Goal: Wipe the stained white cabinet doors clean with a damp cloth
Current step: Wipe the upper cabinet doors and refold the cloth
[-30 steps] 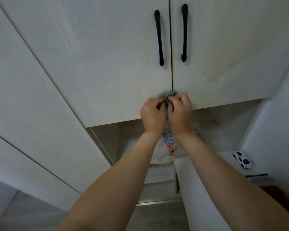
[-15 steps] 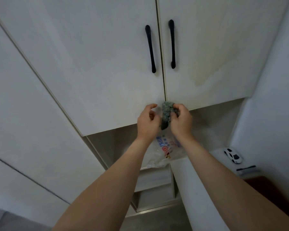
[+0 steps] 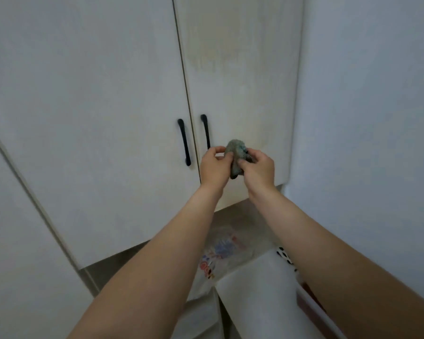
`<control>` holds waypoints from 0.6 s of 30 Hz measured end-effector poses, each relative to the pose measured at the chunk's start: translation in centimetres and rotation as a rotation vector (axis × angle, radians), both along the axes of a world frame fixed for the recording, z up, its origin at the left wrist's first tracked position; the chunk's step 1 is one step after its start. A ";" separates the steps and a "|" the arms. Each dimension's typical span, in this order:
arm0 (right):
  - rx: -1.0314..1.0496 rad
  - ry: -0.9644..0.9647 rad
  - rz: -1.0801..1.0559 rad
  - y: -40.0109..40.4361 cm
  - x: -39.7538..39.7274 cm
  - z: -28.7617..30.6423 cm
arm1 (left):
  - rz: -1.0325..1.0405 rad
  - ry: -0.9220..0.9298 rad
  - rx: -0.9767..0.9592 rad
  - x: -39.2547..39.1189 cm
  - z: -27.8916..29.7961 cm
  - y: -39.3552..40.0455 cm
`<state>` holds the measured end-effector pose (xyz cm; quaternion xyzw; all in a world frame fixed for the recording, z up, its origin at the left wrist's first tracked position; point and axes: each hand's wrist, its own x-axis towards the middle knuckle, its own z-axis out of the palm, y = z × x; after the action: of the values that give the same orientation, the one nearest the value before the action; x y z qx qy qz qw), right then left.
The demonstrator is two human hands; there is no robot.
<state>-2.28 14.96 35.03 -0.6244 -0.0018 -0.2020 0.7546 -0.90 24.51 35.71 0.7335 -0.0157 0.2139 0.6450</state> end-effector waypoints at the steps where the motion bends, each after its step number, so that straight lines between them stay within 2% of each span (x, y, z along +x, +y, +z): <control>1: -0.013 -0.044 -0.048 -0.5 0.0 2.0 | -0.035 -0.040 0.030 0.3 1.9 -0.5; 4: -0.054 -0.118 -0.098 -1.7 0.7 7.6 | -0.105 -0.193 0.110 0.9 7.3 -1.3; 8: 0.018 -0.218 -0.038 -2.2 2.4 14.8 | -0.237 -0.239 0.025 2.4 14.6 -2.0; 13: 0.116 -0.359 0.198 -1.7 5.6 24.0 | -0.102 -0.423 0.084 5.1 24.4 -2.6; 15: 0.153 -0.436 0.129 -1.5 7.4 27.8 | -0.047 -0.493 0.176 6.0 28.3 -2.5; 18: 0.111 -0.497 0.020 -1.3 9.8 33.6 | 0.193 -0.657 0.517 7.0 33.3 -1.8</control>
<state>7.49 13.66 68.62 -0.5130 -0.1824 -0.3415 0.7661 6.14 22.72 69.02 0.7621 -0.2047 0.4846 0.3775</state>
